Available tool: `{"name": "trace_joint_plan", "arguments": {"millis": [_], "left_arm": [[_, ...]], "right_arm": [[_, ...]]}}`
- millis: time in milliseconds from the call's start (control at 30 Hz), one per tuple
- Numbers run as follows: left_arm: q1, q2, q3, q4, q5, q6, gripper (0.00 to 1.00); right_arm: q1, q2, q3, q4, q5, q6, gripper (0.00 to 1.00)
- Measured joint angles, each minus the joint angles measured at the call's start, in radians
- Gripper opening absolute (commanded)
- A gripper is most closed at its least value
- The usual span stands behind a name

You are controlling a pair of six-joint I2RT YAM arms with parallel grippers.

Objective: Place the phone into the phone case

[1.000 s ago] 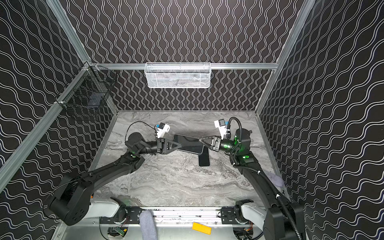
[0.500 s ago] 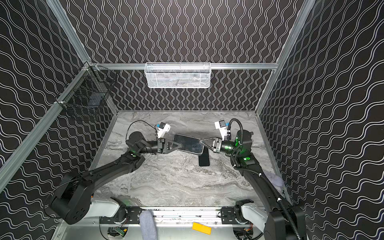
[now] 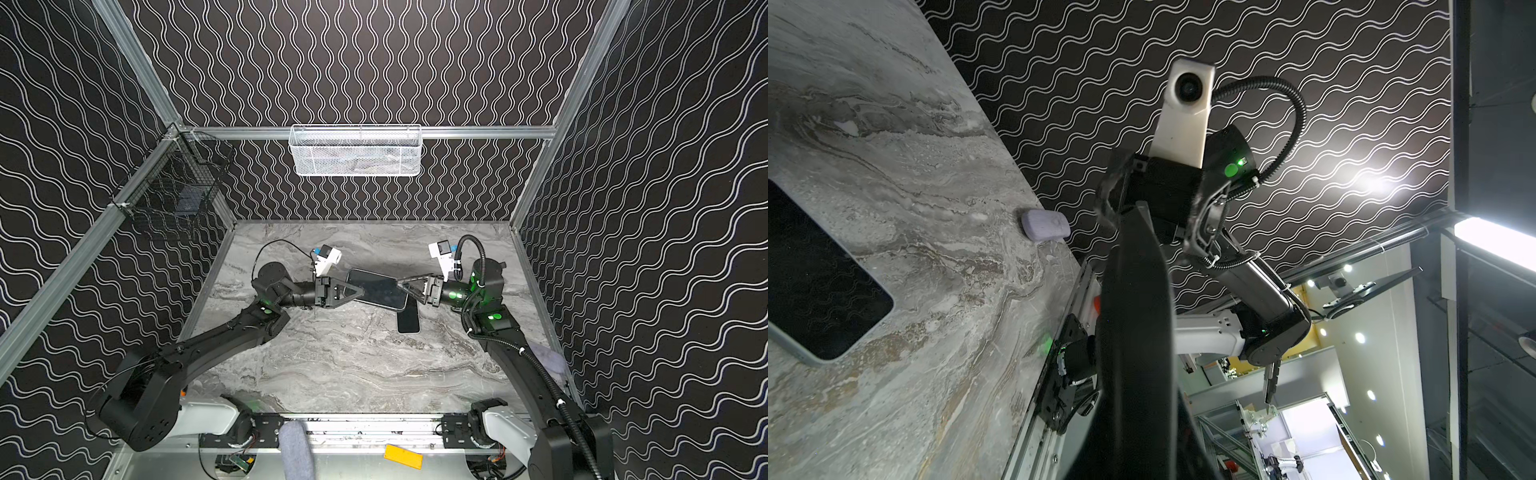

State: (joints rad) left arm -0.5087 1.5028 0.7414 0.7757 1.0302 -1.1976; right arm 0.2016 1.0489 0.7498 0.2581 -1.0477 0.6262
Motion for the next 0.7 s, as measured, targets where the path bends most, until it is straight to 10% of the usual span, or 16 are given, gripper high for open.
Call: {"name": "trace_joint_plan", "arguments": {"millis": [200, 433, 700], "left_arm": [[0.017, -0.051, 0.077, -0.206, 0.106, 0.169, 0.0], [0.018, -0.063, 0.287, -0.818, 0.144, 0.669, 0.0], [0.017, -0.043, 0.293, -0.992, 0.137, 0.789, 0.0]], "right_arm": [[-0.021, 0.001, 0.069, -0.116, 0.014, -0.146, 0.77], [0.005, 0.161, 0.222, -0.269, -0.154, -0.29, 0.78], [0.085, 0.204, 0.259, -0.379, -0.225, -0.403, 0.78]]}}
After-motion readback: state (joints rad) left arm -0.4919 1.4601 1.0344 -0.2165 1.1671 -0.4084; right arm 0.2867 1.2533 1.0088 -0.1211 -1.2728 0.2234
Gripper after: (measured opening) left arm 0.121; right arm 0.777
